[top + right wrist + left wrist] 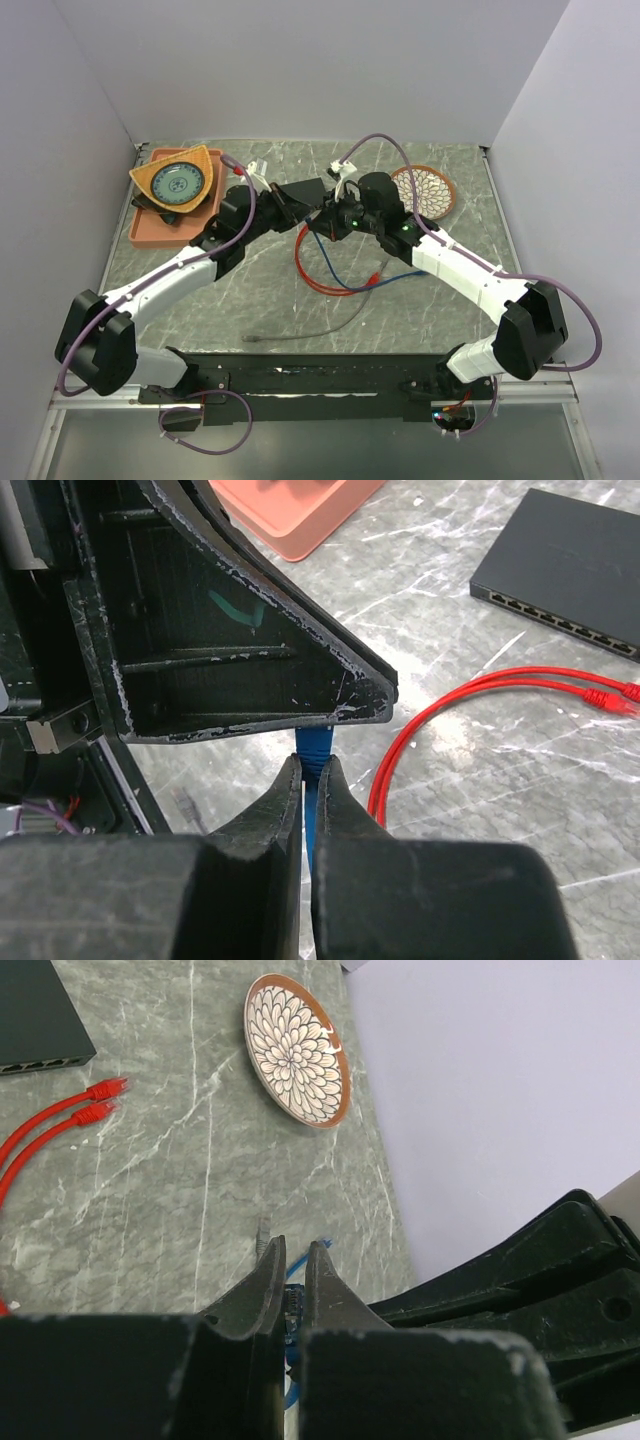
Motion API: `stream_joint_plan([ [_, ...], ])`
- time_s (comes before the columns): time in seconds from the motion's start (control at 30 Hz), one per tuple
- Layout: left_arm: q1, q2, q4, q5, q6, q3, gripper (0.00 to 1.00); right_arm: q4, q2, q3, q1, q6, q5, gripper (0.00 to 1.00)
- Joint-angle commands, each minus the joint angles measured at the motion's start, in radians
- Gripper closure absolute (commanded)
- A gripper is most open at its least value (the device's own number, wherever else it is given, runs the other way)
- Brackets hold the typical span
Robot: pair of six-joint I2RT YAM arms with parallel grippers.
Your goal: Insert the plug into the switch port
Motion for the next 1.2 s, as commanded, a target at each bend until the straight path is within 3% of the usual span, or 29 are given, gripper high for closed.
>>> stream_joint_plan([
  [0.0, -0.005, 0.013, 0.017, 0.017, 0.014, 0.061, 0.87, 0.028, -0.006, 0.028, 0.013, -0.003, 0.071, 1.0],
  [0.03, -0.005, 0.016, 0.009, 0.016, 0.018, 0.065, 0.81, 0.026, -0.008, 0.025, 0.014, -0.006, 0.078, 1.0],
  [0.1, -0.005, 0.019, 0.001, 0.01, 0.047, 0.07, 0.45, 0.022, -0.009, 0.014, 0.011, -0.005, 0.09, 1.0],
  [0.2, -0.003, 0.025, -0.048, -0.062, 0.095, 0.094, 0.19, 0.032, -0.032, -0.029, 0.011, -0.003, 0.116, 1.0],
  [0.23, -0.003, 0.03, -0.064, -0.084, 0.112, 0.119, 0.15, 0.038, -0.041, -0.042, 0.011, -0.003, 0.134, 1.0],
  [0.47, 0.037, 0.171, -0.189, -0.164, 0.271, 0.266, 0.09, 0.083, -0.136, -0.22, -0.001, 0.002, 0.2, 1.0],
  [0.6, 0.066, 0.359, -0.251, -0.163, 0.343, 0.383, 0.08, 0.091, -0.176, -0.289, -0.018, 0.015, 0.208, 1.0],
  [0.8, 0.066, 0.702, -0.446, -0.336, 0.526, 0.798, 0.02, 0.104, -0.204, -0.349, -0.035, 0.022, 0.191, 1.0],
  [0.9, 0.064, 0.816, -0.451, -0.398, 0.615, 0.916, 0.01, 0.104, -0.222, -0.363, -0.038, 0.017, 0.188, 1.0],
  [1.17, 0.087, 1.126, -0.537, -0.377, 0.748, 1.289, 0.04, 0.144, -0.23, -0.398, -0.044, 0.012, 0.18, 1.0],
])
